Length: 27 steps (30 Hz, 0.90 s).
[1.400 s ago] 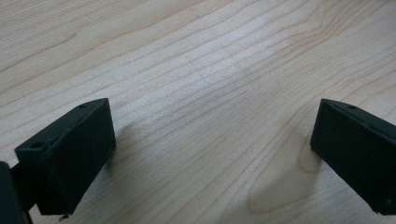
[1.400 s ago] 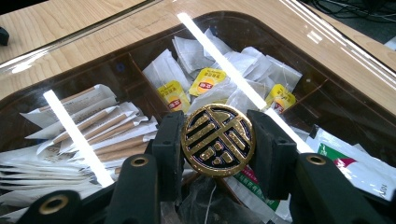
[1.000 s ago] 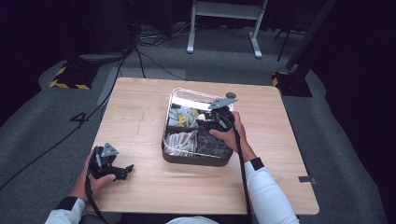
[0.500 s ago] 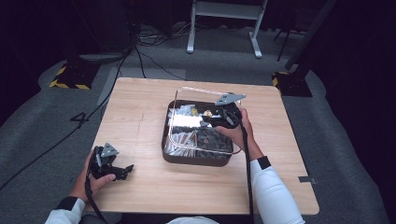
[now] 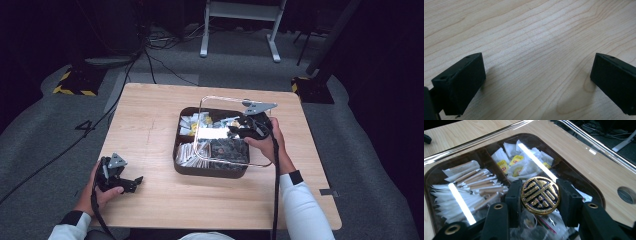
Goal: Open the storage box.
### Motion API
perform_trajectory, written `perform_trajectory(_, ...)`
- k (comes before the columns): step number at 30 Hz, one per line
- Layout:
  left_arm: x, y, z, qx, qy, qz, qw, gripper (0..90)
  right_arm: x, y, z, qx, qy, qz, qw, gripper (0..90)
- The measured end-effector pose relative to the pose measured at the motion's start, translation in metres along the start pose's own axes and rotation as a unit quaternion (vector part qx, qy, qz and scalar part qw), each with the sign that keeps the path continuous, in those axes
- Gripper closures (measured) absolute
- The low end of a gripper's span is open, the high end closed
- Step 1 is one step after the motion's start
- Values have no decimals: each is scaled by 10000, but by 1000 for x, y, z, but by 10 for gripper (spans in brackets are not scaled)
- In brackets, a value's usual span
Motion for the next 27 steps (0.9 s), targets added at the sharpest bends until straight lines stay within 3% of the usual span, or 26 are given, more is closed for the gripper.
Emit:
perform_trajectory(6, 0, 0, 0, 0, 3, 6, 10000, 2, 7, -17, 15, -160, -95, 44, 9998, 590)
perform_trajectory(27, 0, 0, 0, 10, 10, 28, 10000, 2, 32, -57, 67, -143, -357, -186, 9991, 590)
Point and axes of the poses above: each handheld gripper's, and its own axes: z roughly backward along the jaws, y roughly out of its top, x roughly to its right, the point moved 5 cm from there along -z, roughly forward along the jaws, and after that the axes turned 11 degrees about y, right-handed, at the moved point
